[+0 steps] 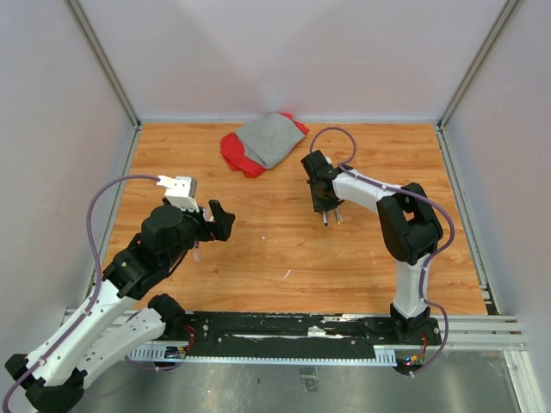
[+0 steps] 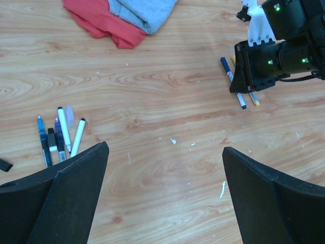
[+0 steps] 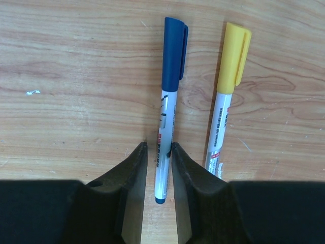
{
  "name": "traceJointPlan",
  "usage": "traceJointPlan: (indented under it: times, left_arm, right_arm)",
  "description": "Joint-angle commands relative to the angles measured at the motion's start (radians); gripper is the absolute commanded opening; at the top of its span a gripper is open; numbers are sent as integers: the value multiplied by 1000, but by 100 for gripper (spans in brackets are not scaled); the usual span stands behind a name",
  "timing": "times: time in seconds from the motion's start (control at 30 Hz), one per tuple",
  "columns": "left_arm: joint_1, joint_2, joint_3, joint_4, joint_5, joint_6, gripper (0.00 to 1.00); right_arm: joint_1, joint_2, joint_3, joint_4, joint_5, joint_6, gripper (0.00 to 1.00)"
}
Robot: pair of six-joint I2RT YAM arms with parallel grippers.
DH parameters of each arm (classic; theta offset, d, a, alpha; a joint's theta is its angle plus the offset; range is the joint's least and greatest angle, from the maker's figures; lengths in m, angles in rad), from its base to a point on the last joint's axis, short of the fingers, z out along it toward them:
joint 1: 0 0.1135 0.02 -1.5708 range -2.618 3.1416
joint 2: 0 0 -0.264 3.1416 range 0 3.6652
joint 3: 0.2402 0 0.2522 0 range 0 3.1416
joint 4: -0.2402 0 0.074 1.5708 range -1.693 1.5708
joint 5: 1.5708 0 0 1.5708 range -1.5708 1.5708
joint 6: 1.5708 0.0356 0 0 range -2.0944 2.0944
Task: Insert the pens into the pen caps
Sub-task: Place the pen at the center of the board, then pick up the pen from the center of the board.
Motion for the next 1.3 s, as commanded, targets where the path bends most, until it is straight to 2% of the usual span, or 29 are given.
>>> traceJointPlan:
  times: [0.0,0.1,0.17,0.27,0.47,0.63,0.8,0.93,1.13,1.27]
  left_arm:
    - [6,0,-3,5,-5,15,100]
    - [6,-3,-3,5,-5,14,100]
    - [6,-2,-3,5,-4,12,100]
    - [6,-2,-3,4,-4,13,100]
    - [6,14,-6,0,1,-6,100]
    - [6,87,5,-16,18,-77,100]
    - [6,242,37,-42,83,-140,100]
    - [6,358,63,-73,64,-179,100]
    - [6,470,78,-91,30,-264,100]
    - [6,498,84,-68,35,-280,100]
  right_arm:
    - [-18,22,-10,-24,4,13,24]
    - [-18,21,-11,-26,1,14,16]
    - [-19,21,-12,-27,1,13,15]
    - [-18,21,-11,-30,5,9,21]
    - [-18,-83,-4,-47,-14,-14,33]
    - [-13,-249,-42,-29,-77,-85,40]
    - [-15,-426,-149,1,-155,-131,42]
    - [-18,-564,-243,2,-223,-142,43]
    - [-18,-846,-485,109,-265,-108,48]
    - [-18,-1012,-585,92,-235,-90,54]
